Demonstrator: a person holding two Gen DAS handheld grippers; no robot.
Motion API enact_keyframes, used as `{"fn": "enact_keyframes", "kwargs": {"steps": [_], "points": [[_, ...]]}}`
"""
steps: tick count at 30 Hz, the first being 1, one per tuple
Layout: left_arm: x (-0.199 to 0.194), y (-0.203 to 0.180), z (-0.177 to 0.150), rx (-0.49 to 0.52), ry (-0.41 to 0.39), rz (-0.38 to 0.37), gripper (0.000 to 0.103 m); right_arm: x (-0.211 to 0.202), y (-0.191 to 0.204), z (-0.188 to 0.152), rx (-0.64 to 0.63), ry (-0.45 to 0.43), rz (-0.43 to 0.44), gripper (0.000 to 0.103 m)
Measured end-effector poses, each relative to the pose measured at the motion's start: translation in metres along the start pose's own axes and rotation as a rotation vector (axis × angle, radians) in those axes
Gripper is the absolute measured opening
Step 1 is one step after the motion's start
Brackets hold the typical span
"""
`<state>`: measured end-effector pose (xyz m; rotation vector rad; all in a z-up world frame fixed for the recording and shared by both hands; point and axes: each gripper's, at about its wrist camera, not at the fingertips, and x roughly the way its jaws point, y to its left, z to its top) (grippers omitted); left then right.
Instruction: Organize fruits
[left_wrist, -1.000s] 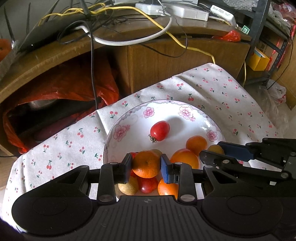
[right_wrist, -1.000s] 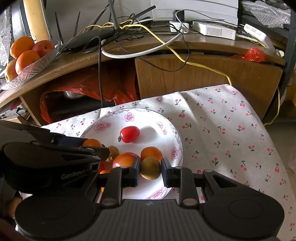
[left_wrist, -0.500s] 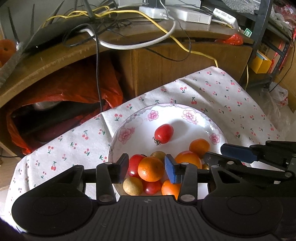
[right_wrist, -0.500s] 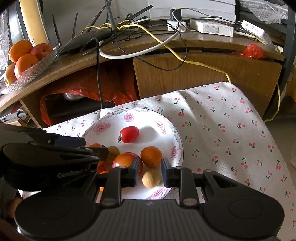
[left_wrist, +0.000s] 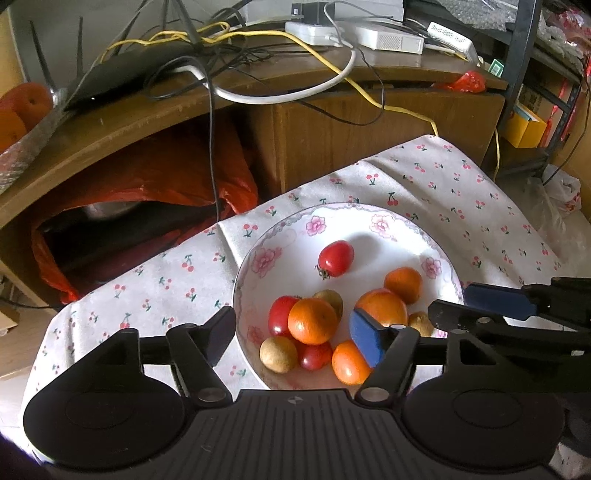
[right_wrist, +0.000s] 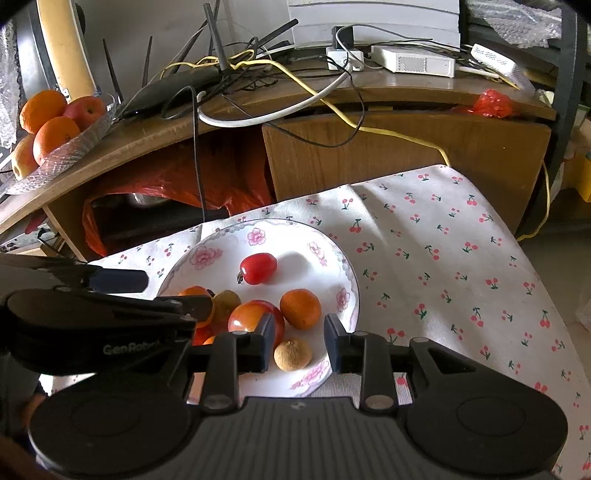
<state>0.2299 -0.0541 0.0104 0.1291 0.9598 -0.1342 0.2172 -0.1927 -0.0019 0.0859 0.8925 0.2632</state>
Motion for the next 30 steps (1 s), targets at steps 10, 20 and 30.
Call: {"fn": "enact_keyframes", "kwargs": {"steps": [10, 20, 30], "points": [[-0.028, -0.004, -0.025, 0.009, -0.051, 0.057, 0.087, -0.025, 0.005, -0.017, -0.014, -0.01, -0.007, 0.035], [-0.05, -0.016, -0.057, 0.061, -0.094, 0.131, 0.102, -0.051, 0.004, -0.041, 0.026, -0.026, -0.003, 0.036], [-0.065, -0.022, -0.084, 0.053, -0.1, 0.144, 0.103, -0.071, 0.01, -0.066, 0.029, -0.021, -0.017, 0.038]]}}
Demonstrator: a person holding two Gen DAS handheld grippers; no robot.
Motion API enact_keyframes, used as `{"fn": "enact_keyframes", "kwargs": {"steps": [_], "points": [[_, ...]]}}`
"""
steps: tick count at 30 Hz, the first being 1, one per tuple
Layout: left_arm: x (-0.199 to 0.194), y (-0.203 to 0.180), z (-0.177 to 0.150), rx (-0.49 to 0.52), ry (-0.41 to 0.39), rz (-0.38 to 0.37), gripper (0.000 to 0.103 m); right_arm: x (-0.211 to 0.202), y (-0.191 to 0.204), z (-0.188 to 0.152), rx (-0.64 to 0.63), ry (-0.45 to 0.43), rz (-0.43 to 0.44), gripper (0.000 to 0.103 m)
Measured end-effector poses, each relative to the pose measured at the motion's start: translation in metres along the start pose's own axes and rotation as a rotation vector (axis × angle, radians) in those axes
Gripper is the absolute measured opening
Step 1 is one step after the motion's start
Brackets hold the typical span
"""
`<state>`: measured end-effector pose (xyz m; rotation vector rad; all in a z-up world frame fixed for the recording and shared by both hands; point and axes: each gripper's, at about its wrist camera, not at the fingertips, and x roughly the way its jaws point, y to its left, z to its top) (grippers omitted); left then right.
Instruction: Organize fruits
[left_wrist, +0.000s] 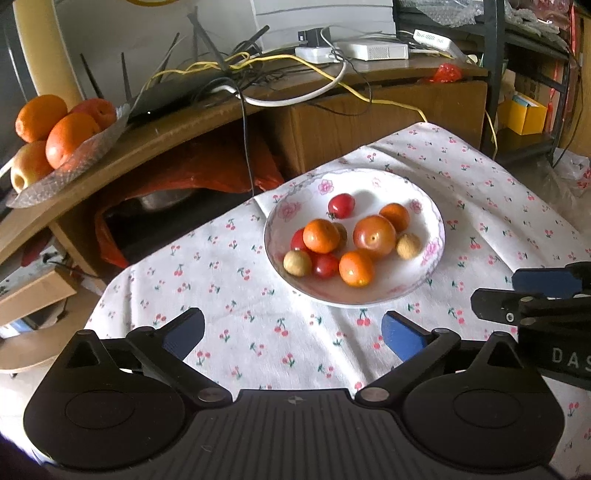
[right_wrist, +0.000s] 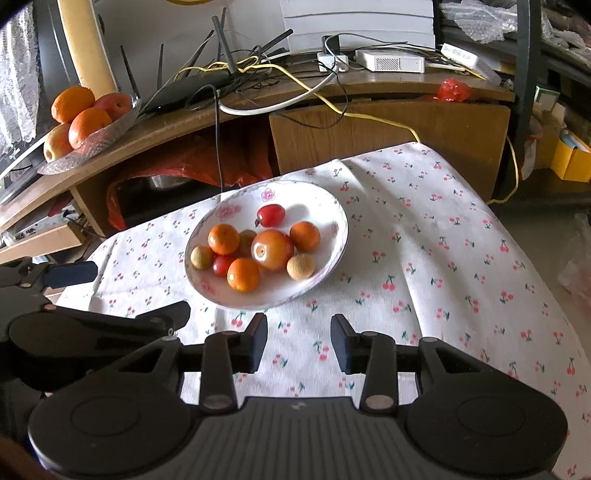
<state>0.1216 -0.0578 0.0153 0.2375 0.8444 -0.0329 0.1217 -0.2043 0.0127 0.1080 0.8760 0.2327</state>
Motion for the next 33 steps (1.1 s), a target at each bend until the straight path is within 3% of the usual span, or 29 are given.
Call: {"fn": "enact_keyframes", "kwargs": {"steps": [33], "points": [[-0.033, -0.013, -0.053, 0.005, 0.037, 0.008, 0.103, -0.043, 0.014, -0.064, -0.003, 0.031, -0.003, 0.041]]}}
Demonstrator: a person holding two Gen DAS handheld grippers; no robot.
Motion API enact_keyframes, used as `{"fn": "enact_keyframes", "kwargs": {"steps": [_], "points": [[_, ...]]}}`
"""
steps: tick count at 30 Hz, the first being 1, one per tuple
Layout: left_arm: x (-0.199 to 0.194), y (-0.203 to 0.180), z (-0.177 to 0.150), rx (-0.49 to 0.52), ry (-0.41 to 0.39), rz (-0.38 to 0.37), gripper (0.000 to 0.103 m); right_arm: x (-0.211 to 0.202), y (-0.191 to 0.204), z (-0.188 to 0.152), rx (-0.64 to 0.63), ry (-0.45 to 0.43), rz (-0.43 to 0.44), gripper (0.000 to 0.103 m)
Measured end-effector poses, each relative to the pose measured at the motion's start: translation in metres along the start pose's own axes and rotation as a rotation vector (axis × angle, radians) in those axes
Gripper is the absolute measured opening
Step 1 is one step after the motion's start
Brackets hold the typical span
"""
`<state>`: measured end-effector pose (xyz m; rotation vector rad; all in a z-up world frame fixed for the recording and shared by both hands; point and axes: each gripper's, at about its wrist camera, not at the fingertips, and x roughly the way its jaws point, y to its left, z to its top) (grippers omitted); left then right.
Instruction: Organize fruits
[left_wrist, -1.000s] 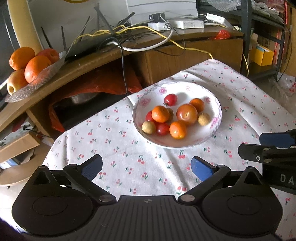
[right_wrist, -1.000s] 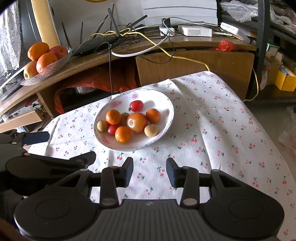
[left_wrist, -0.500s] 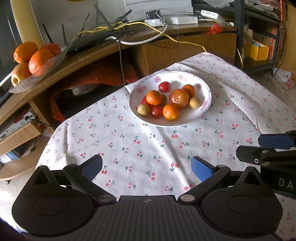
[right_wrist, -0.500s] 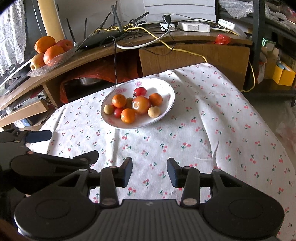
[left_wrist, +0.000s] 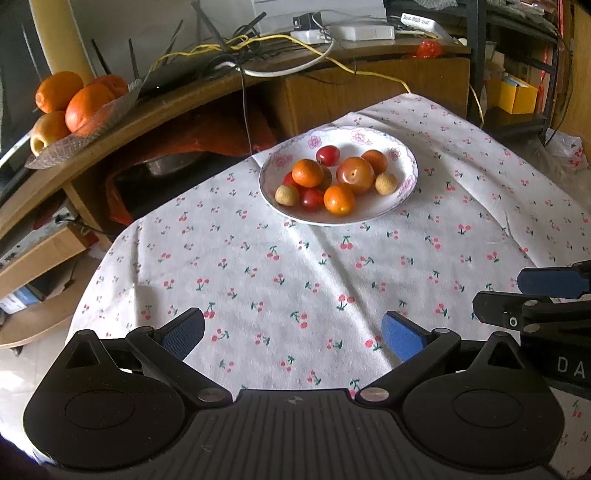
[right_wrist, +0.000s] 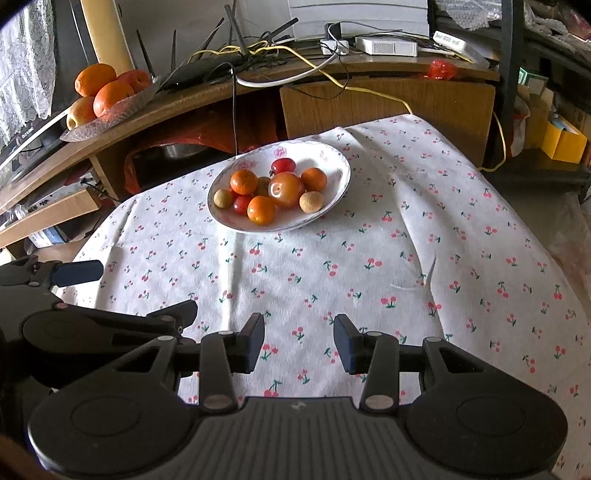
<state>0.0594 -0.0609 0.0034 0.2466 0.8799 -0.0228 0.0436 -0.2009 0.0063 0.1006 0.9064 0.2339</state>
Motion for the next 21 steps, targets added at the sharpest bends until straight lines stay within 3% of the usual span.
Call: {"fn": "enact_keyframes", "kwargs": {"steps": [21], "points": [[-0.009, 0.001, -0.015, -0.018, 0.003, -0.011, 0.103, -0.001, 0.004, -0.016, 0.005, 0.055, -0.02, 0.041]]}}
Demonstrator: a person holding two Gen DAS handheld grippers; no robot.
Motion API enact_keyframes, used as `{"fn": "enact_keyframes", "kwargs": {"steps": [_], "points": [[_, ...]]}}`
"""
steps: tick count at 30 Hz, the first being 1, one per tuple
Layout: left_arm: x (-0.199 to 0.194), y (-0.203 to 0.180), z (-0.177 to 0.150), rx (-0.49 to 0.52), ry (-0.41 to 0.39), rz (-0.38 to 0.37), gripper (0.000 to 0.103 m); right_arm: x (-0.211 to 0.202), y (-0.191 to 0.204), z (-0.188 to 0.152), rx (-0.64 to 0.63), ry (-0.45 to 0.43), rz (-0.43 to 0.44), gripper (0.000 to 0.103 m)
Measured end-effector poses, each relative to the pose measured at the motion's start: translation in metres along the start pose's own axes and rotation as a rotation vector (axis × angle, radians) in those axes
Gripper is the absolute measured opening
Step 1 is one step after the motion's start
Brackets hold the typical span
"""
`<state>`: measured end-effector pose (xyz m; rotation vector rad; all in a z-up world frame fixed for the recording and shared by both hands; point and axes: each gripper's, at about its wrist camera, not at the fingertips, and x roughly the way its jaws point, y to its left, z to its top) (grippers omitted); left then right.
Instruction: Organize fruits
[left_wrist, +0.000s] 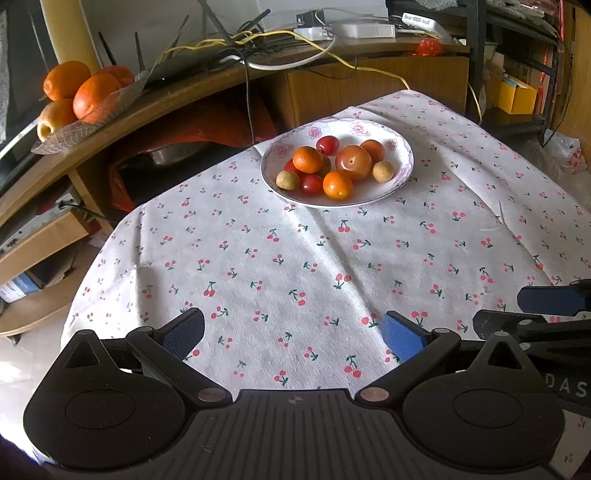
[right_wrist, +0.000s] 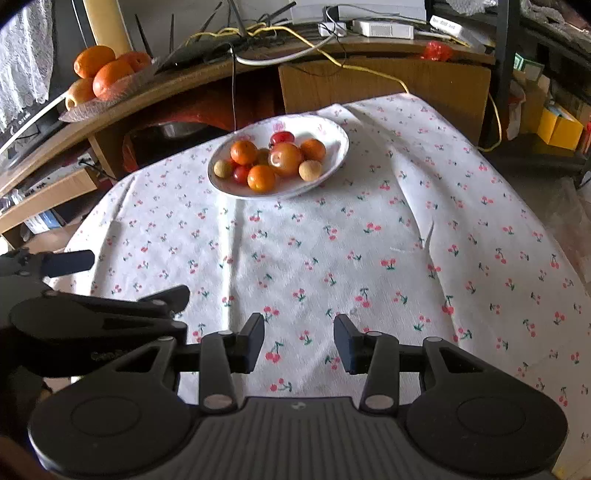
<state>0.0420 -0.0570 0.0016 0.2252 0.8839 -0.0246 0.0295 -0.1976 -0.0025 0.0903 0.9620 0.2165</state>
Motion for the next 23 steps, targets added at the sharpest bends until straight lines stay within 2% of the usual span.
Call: {"fn": "enact_keyframes", "kwargs": {"steps": [23], "points": [[-0.0009, -0.0011, -0.0021, 0.008, -0.001, 0.006, 0.103, 0.0034, 0.0001, -0.0036, -0.001, 0.013, -0.002, 0.041]]}}
